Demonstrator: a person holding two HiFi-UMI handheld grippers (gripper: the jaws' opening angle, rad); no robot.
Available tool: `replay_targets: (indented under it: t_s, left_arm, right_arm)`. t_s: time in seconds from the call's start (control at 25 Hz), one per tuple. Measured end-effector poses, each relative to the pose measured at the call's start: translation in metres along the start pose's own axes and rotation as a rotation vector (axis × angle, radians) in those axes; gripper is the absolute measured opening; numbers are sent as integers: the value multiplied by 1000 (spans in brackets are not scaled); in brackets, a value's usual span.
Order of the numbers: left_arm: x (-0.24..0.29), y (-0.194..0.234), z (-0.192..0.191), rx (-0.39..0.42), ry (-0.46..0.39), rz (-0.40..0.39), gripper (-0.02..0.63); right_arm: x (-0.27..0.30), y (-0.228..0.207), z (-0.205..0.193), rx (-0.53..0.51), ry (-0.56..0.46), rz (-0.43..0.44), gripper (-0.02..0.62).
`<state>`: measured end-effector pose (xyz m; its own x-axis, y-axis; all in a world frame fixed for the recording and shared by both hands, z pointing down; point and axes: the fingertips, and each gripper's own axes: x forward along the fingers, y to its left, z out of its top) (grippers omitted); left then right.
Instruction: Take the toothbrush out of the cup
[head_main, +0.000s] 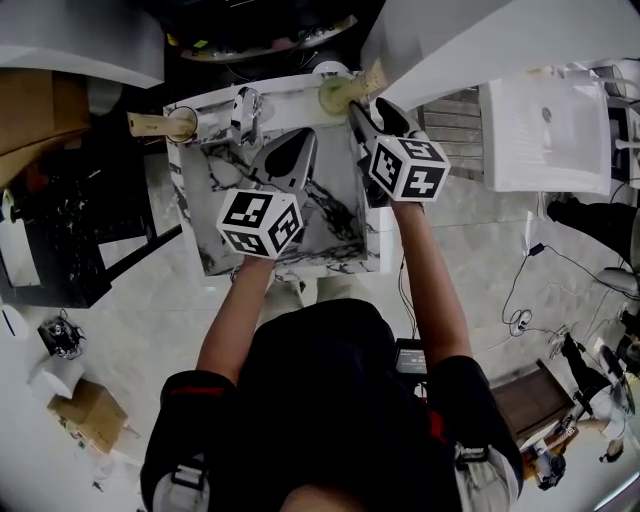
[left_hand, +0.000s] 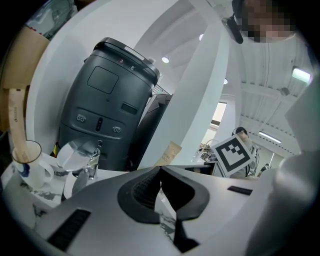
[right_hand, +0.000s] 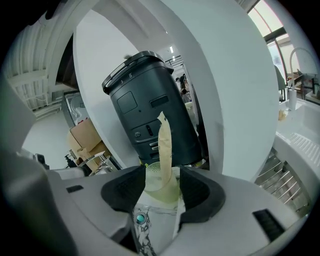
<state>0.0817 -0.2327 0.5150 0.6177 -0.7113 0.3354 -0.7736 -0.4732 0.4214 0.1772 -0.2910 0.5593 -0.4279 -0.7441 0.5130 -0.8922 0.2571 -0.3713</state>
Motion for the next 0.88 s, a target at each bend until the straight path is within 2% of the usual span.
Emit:
replay_targets:
  t_s: [0.48, 0.68, 0.88]
  left_arm:
    - [3, 8, -8, -33, 14, 25, 11]
    - [3, 8, -5, -1, 25, 29, 11]
    - [-3, 12, -8, -39, 17, 39, 11]
  right_arm:
    - [26, -4, 12, -19, 17, 17, 204]
    - [37, -5, 17, -35, 19, 15, 204]
    - [42, 1, 24, -118, 19, 3, 204]
